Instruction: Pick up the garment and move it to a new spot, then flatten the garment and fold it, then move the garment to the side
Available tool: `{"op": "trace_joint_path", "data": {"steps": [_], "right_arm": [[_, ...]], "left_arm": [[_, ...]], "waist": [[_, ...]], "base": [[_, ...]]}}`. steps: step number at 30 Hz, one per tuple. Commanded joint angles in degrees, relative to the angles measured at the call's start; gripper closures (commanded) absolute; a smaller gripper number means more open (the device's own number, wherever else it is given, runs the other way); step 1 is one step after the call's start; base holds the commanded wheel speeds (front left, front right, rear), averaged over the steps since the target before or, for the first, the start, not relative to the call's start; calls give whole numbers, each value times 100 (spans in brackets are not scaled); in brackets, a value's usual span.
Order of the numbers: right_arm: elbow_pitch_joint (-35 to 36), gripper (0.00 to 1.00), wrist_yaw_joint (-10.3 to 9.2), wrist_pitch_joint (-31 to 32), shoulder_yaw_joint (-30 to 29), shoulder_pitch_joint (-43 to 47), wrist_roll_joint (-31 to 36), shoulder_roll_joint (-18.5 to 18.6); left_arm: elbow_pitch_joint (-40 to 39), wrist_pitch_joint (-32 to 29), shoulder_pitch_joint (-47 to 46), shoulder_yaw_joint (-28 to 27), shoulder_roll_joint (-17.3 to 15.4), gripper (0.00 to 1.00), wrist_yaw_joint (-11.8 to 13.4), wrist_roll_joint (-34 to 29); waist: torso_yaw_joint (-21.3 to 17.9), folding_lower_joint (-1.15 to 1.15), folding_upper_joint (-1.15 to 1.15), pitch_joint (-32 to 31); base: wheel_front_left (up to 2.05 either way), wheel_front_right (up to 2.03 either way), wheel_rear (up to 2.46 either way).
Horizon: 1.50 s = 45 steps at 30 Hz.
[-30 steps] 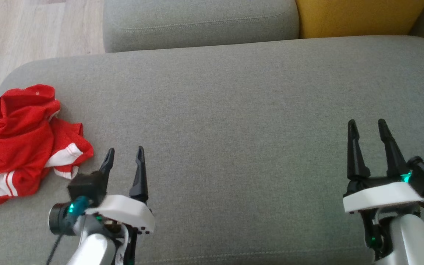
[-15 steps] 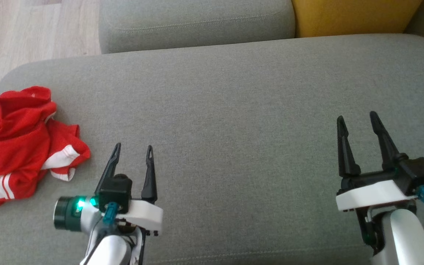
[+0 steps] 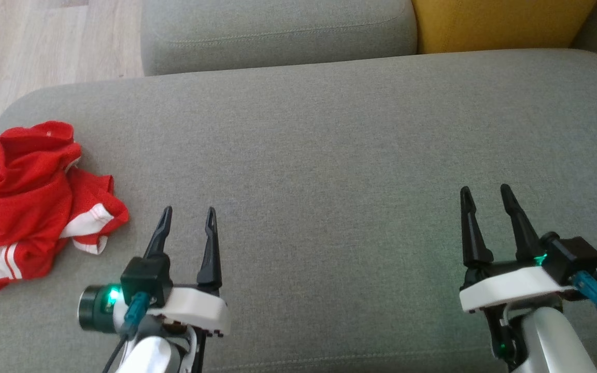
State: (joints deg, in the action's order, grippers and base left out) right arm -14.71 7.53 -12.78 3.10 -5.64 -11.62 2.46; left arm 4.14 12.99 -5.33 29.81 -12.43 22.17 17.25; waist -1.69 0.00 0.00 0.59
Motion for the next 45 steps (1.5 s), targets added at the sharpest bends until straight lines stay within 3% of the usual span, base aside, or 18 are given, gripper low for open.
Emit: {"op": "trace_joint_path", "data": {"steps": [1, 13, 26, 34, 45], "right_arm": [[123, 0, -4, -113, 177, -373, 56, 40], [-135, 0, -4, -222, 309, -484, 374, 42], [-166, 0, -4, -222, 423, -485, 380, 42], [-193, 0, -4, -221, 709, -398, 387, 42], [-257, 0, -4, -211, 1075, -313, 288, 42]], "left_arm": [[-126, 93, -154, -297, 29, 0, -81, -187], [250, 201, 67, -1113, 607, 0, -820, -899], [387, 201, 117, -1534, 870, 0, -1184, -1194], [421, 201, 159, -1710, 920, 0, -1218, -1276], [320, 201, 325, -1956, 940, 0, -1265, -1348]], "waist": [[-3, 0, 0, -1], [-31, 0, 0, -31], [171, 0, 0, -11], [875, 0, 0, -56], [2250, 0, 0, -117]], "base": [[0, 0, 0], [0, 0, 0], [0, 0, 0], [0, 0, 0], [0, 0, 0]]}}
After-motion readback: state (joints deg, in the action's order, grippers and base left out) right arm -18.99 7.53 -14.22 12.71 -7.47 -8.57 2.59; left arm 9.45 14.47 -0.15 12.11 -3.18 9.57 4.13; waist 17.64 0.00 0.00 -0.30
